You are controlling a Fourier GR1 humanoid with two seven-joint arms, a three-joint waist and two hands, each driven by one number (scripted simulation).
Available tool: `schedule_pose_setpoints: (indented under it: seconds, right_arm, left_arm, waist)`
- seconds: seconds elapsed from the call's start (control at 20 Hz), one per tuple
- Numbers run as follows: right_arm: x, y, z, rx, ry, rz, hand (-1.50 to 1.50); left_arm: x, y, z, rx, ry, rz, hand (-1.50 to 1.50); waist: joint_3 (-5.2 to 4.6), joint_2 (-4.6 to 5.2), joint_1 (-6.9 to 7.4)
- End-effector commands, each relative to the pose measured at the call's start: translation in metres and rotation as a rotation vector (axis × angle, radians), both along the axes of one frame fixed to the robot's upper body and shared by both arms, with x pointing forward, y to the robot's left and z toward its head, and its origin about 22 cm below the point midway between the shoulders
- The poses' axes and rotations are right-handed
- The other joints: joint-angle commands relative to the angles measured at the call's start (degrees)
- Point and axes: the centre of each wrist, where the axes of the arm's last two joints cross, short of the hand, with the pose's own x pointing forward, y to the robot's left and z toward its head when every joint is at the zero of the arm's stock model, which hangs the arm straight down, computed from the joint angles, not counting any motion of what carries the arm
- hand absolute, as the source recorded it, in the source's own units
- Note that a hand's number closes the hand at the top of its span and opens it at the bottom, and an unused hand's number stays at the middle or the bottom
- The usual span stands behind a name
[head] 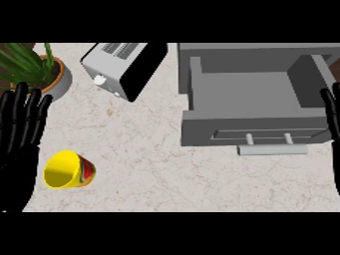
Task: Pick up the cup, place it into the drawer and close the drawer
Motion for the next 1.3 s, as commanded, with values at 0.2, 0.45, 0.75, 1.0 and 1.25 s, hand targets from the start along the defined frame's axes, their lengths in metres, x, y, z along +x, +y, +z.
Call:
schedule_pose_setpoints:
  seconds: [0.2,0.45,0.75,1.0,1.25]
  right_arm:
    - [0.0,-0.005,0.004,0.016,-0.013,0.023,-1.5]
    - [0.005,0.001,-0.006,-0.046,0.155,0.163,-1.5]
    - [0.045,-0.008,0.001,-0.017,0.171,0.172,-1.5]
    - [0.04,0.012,-0.015,-0.049,0.155,0.163,-1.5]
    - [0.049,0.001,0.007,-0.039,0.117,0.172,-1.5]
  left_arm:
    - [-0.023,0.045,0.008,0.04,-0.027,-0.402,-1.5]
    - [-0.013,0.087,-0.021,-0.14,0.229,-0.393,-1.5]
    - [0.007,0.131,-0.039,-0.128,0.281,-0.389,-1.5]
    - [0.026,0.131,-0.073,-0.106,0.359,-0.332,-1.5]
    - [0.023,0.162,-0.112,-0.079,0.386,-0.325,-1.5]
  waist:
    - [-0.01,-1.02,2.03]
    - [0.04,-0.68,1.51]
    - [0.08,-0.66,1.4]
    - [0.07,-0.7,1.13]
    - [0.05,-0.7,1.09]
